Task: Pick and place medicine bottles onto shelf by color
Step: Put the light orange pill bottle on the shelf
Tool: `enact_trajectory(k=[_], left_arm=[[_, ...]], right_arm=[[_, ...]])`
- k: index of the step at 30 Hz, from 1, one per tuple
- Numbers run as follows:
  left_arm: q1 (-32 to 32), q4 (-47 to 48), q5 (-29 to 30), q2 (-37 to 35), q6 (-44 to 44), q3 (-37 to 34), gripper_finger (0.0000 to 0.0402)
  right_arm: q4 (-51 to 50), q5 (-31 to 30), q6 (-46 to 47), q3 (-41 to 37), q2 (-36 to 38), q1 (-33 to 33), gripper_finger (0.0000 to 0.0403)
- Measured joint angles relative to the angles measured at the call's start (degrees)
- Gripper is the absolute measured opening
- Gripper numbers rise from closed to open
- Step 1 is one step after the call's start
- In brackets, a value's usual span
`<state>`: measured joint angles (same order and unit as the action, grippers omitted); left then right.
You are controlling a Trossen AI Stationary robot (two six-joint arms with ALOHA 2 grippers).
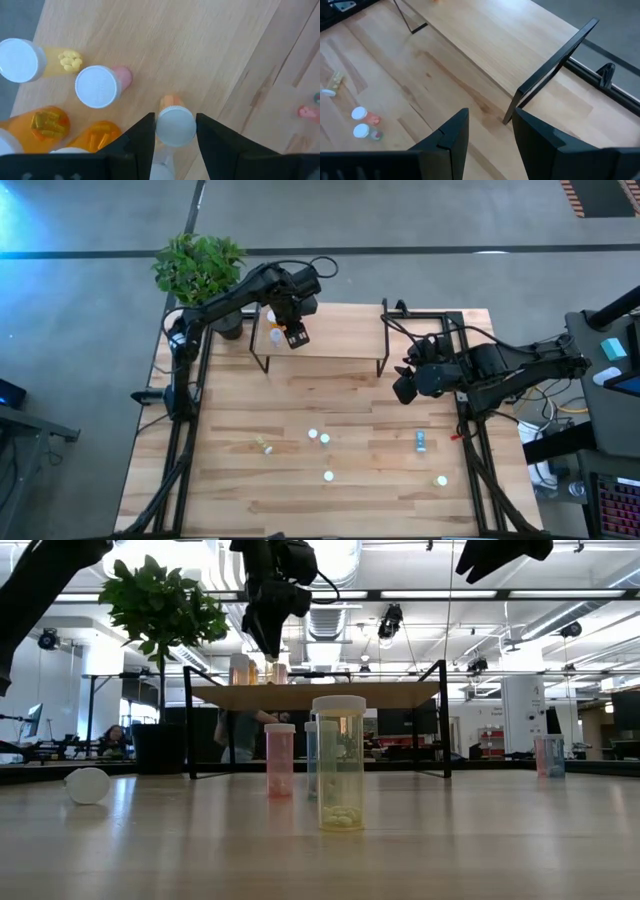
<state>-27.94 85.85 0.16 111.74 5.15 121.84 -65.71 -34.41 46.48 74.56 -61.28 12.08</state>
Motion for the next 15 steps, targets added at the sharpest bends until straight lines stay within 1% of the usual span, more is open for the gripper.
enact_trajectory(k=[11, 15], left_arm=[[0.0, -0.36, 0.22, 0.0, 0.07, 0.0, 0.0126], [0.0, -0.38, 2.12, -0.02, 0.15, 0.0, 0.0141]], right_arm=[[-0.01, -0.02, -0.11, 0.0, 0.0, -0.01, 0.0144], [0.0, -0.06, -0.05, 0.0, 0.0, -0.11, 0.0144]])
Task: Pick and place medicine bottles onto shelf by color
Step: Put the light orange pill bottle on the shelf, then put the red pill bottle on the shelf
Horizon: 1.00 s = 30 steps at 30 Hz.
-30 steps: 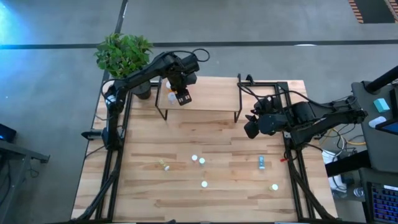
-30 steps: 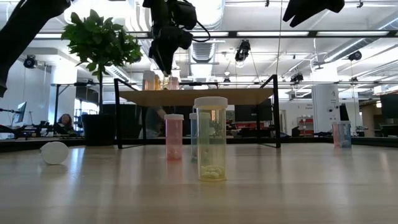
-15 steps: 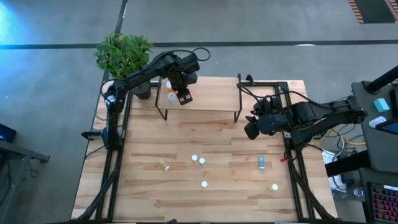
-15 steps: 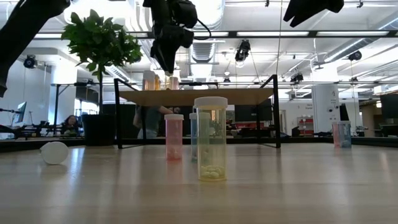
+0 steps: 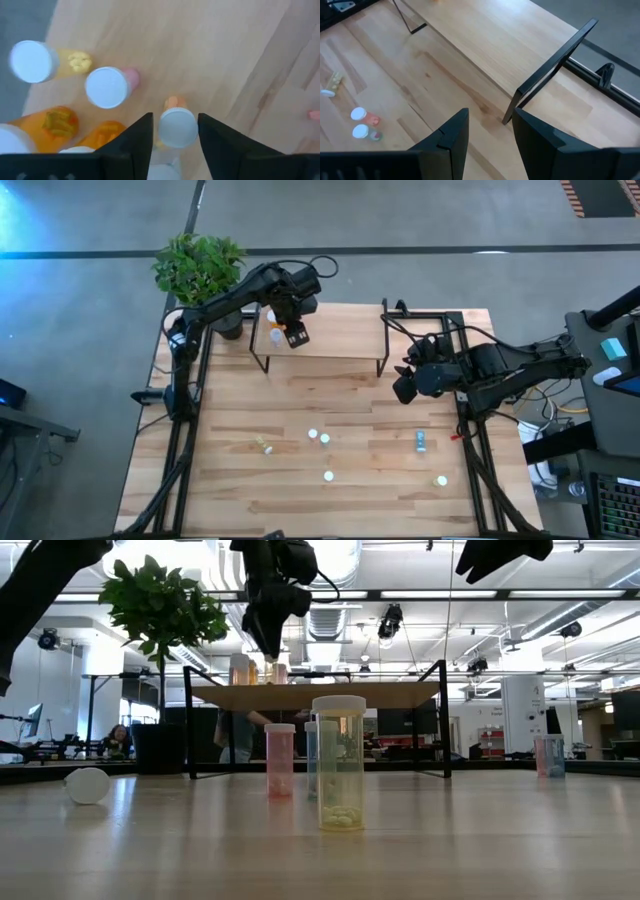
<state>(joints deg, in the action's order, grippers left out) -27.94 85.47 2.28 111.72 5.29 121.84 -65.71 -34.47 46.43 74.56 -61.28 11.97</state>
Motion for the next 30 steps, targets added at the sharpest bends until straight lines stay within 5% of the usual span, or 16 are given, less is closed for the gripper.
enact_trajectory(k=[11, 21, 30], left_arm=[[0.02, -0.07, -0.23, -0.36, 0.14, 0.0, 0.0234], [2.31, -2.9, -2.59, -3.72, 8.08, 0.02, 0.024], [2.32, -10.31, -1.42, -5.67, 12.28, 0.02, 0.024]], right_arm=[[0.49, -1.88, 2.43, 0.0, -0.02, 0.0, 0.0144], [0.64, -18.0, 8.22, 0.0, -0.76, -0.01, 0.0144], [1.81, -19.61, 15.08, 0.0, -7.99, 0.0, 0.0144]])
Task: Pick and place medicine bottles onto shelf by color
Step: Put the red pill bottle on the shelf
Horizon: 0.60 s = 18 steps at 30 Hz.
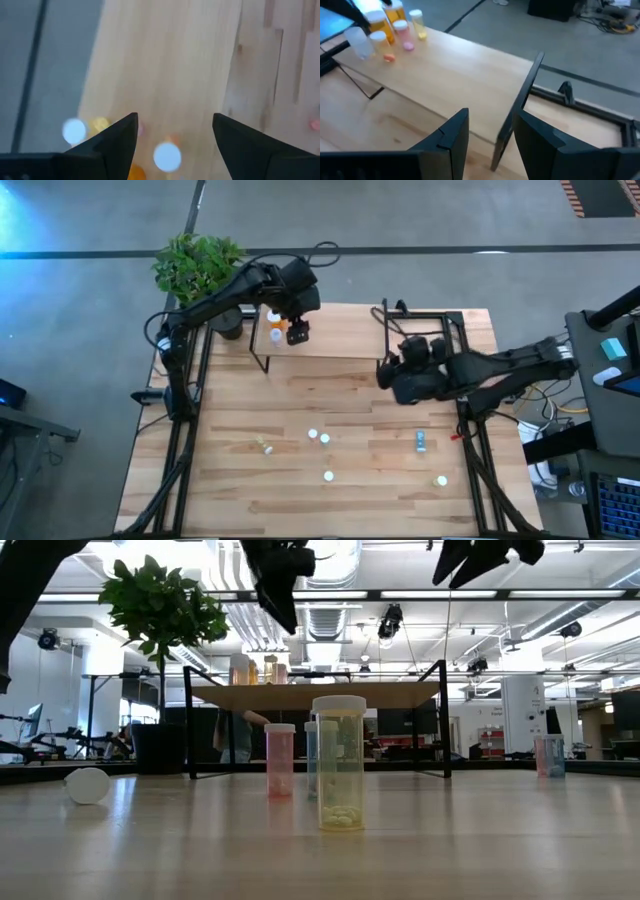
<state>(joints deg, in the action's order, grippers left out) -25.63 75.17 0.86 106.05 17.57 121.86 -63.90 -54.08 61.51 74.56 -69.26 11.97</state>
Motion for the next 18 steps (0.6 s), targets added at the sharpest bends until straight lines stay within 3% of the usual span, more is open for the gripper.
enact_trajectory(k=[5, 9, 13, 18], left_arm=[[0.3, -6.79, 0.06, -0.61, 4.3, 0.02, 0.024], [0.81, -10.42, -1.84, -1.37, 4.38, 0.02, 0.024], [1.26, -10.38, -2.49, -2.98, 4.24, 0.02, 0.024], [1.88, -10.28, -2.58, -5.65, 3.77, 0.02, 0.024]], right_arm=[[0.23, 0.28, 7.75, 0.0, -7.56, 0.0, 0.0144], [0.55, 6.68, 11.74, 1.24, -13.44, 0.0, 0.0144], [0.94, 7.46, 11.87, 3.88, -18.36, 0.59, 0.0144], [0.7, 5.37, 5.49, 8.5, -21.78, -0.29, 0.0144]])
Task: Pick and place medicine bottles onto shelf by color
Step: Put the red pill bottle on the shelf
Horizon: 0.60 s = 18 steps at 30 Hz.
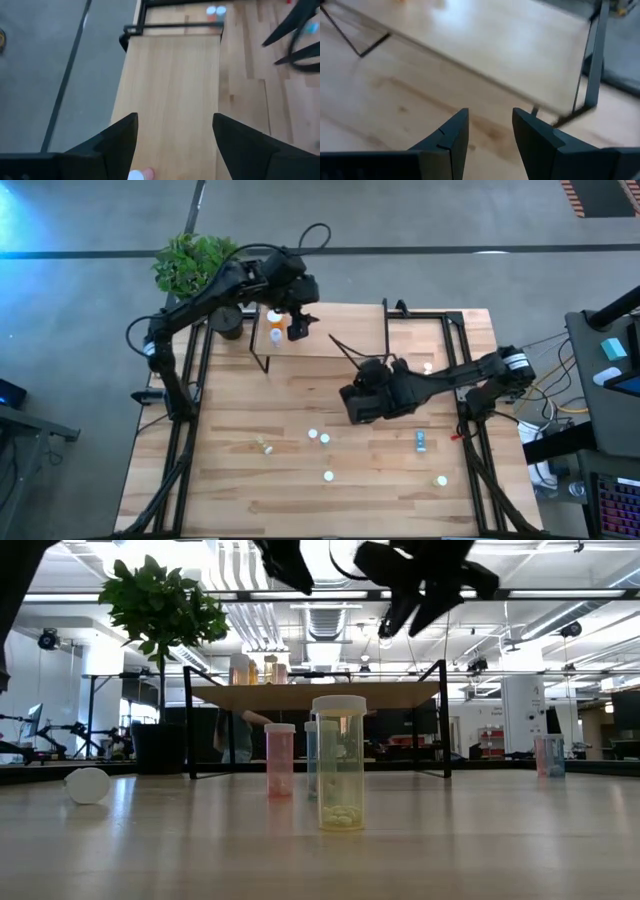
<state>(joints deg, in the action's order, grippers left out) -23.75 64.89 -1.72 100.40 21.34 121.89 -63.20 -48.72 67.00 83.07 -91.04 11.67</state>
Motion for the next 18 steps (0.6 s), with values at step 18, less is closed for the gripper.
enact_trajectory(k=[18], left_arm=[[2.11, 16.56, -0.1, -10.89, -21.46, -2.3, 0.024]], right_arm=[[-0.97, -9.25, -33.56, 20.25, 0.89, -1.53, 0.0144]])
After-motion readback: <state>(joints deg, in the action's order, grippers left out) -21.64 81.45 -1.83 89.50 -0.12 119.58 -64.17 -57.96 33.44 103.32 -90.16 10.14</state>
